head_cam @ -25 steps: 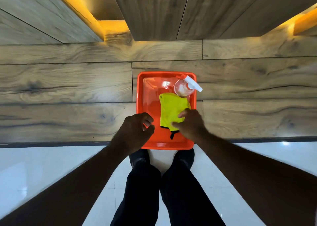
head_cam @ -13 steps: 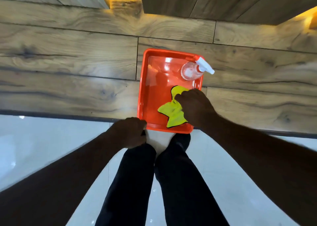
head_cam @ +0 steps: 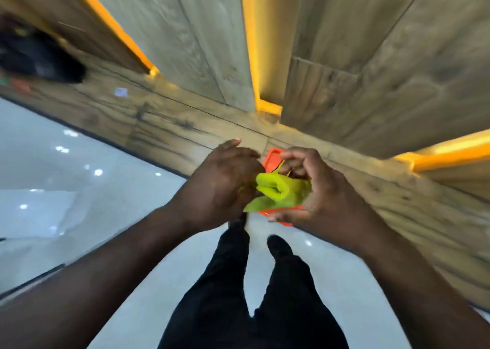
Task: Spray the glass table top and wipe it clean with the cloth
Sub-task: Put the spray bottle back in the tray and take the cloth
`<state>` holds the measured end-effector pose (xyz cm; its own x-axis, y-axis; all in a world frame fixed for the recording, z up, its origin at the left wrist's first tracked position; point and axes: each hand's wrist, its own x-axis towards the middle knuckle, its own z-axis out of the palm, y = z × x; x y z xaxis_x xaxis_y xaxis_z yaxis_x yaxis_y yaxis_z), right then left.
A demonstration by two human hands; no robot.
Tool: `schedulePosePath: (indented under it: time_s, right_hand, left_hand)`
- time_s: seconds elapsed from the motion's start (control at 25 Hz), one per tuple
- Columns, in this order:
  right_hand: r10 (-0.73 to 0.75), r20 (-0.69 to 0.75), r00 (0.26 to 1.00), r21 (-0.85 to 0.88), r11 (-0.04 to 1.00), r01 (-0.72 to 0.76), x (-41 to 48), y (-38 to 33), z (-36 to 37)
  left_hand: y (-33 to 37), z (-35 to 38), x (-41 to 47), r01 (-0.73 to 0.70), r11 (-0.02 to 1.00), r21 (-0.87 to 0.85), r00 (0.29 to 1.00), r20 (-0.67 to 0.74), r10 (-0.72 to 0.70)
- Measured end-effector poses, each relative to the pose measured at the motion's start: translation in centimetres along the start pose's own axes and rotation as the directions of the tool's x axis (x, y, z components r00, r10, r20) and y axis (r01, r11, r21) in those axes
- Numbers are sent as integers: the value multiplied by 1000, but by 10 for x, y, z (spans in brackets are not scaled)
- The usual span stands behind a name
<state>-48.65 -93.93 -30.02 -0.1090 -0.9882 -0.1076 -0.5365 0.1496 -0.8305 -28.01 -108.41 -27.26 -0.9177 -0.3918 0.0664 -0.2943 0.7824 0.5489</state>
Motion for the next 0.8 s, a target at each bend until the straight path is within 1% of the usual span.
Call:
schedulePosePath:
  time_s: [0.08, 0.12, 0.16, 0.2, 0.24, 0.28, 0.32, 0.36, 0.4, 0.48, 0.52, 0.6, 0.68, 0.72, 0.8]
  right_hand:
    - [-97, 105, 990, -104, 989, 108, 10, -14, -18]
    - [-100, 136, 986, -84, 990, 112, 17, -20, -24]
    - [-117, 163, 980, -30, 992, 123, 24, -38, -24]
    - [-157, 183, 971, 11, 987, 157, 32, -59, -18]
    - [-226, 198, 954, 40, 974, 223, 39, -83, -4]
    - [-309, 212, 927, 71, 951, 301, 43, -112, 14]
    - [-391, 234, 890, 105, 920, 377, 43, -146, 34]
    - [-471, 262, 842, 138, 882, 450, 41, -179, 58]
    - [-527, 292, 798, 177, 850, 497, 37, -207, 79]
    - [-600, 350, 720, 274, 800, 533, 28, -261, 124]
    - [-622, 404, 671, 320, 783, 533, 20, -289, 148]
    - [-661, 520, 541, 387, 747, 541, 3, -345, 196]
    - [-673, 605, 425, 435, 726, 532, -18, -396, 246]
    - [-670, 642, 373, 465, 727, 505, -30, -421, 272]
    - [-646, 704, 295, 515, 751, 414, -57, -465, 327]
  left_hand:
    - [27, -39, -26, 184, 981, -55, 979, -81, -188]
    - [38, -53, -42, 270, 958, -96, 948, -144, -282]
    - [49, -65, -64, 350, 927, -136, 900, -225, -373]
    - [60, -75, -89, 421, 885, -198, 828, -316, -464]
    - [70, -83, -116, 467, 832, -299, 721, -416, -554]
    - [82, -89, -144, 469, 766, -440, 561, -521, -643]
    - [92, -93, -173, 432, 711, -555, 362, -616, -700]
    - [103, -96, -204, 380, 683, -624, 164, -681, -714]
    - [115, -99, -231, 334, 675, -658, 9, -714, -700]
    - [140, -105, -290, 309, 680, -665, -195, -744, -640]
    - [153, -109, -323, 295, 682, -669, -274, -743, -611]
    - [178, -114, -391, 295, 687, -664, -399, -739, -543]
    - [194, -114, -461, 321, 641, -697, -510, -698, -503]
    - [202, -114, -496, 306, 616, -726, -563, -660, -498]
    - [220, -111, -570, 194, 612, -766, -625, -578, -525]
